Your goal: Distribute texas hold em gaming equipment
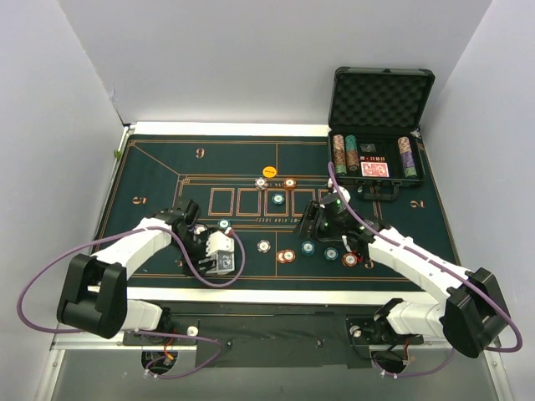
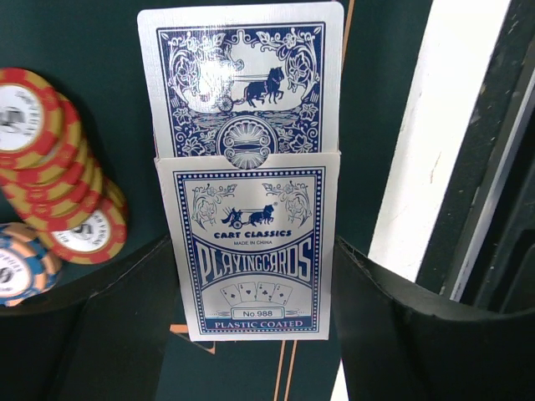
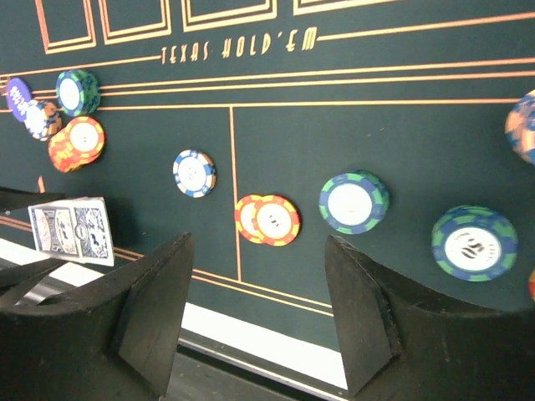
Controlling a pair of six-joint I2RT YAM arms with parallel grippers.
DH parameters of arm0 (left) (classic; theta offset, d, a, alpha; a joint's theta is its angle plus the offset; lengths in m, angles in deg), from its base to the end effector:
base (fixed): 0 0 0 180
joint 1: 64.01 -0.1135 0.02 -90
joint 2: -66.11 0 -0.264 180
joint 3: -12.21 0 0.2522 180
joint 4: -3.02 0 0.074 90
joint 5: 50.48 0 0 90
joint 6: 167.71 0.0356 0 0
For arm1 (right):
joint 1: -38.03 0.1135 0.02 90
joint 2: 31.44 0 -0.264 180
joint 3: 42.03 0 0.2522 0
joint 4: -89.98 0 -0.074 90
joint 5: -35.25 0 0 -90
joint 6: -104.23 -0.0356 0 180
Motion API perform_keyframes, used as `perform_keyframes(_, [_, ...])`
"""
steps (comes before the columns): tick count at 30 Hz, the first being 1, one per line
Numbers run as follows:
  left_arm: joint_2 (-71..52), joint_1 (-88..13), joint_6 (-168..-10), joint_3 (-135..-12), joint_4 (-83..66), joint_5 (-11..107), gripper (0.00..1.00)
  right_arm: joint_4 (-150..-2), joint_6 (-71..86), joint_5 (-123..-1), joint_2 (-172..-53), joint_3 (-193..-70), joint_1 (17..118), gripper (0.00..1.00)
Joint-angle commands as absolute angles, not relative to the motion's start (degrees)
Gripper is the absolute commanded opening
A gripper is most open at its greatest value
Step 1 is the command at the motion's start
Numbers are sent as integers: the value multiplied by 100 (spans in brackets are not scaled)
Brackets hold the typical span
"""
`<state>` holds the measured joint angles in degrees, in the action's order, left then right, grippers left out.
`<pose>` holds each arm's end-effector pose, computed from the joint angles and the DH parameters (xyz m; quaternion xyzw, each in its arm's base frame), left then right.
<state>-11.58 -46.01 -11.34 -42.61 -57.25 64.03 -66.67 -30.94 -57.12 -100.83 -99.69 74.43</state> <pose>0.1940 -0.0786 0.1678 0.6645 0.7143 -0.1693 0.1401 0.2114 0.1577 0.2464 0.0583 0.8853 0.3151 0.3371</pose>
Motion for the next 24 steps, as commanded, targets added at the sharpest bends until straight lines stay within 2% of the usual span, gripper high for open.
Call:
perform_keyframes(1, [-816, -4538, -1486, -5066, -6382, 6984, 46, -7571, -3542, -6476, -9974, -9596, 7433, 61])
perform_keyframes(7, [-403, -4353, -1741, -5726, -6998, 7204, 38, -9494, -4350, -7320, -10096, -9157, 7854, 67])
perform_keyframes(15, [-306, -3984, -1943, -6395, -7683, 7187, 24, -11920, -5414, -7725, -10632, -9016, 8557, 76])
perform_keyframes(24, [-297, -3782, -2137, -6808, -7825, 7037, 21, -12820, -5758, -7840, -11274, -9279, 8962, 78])
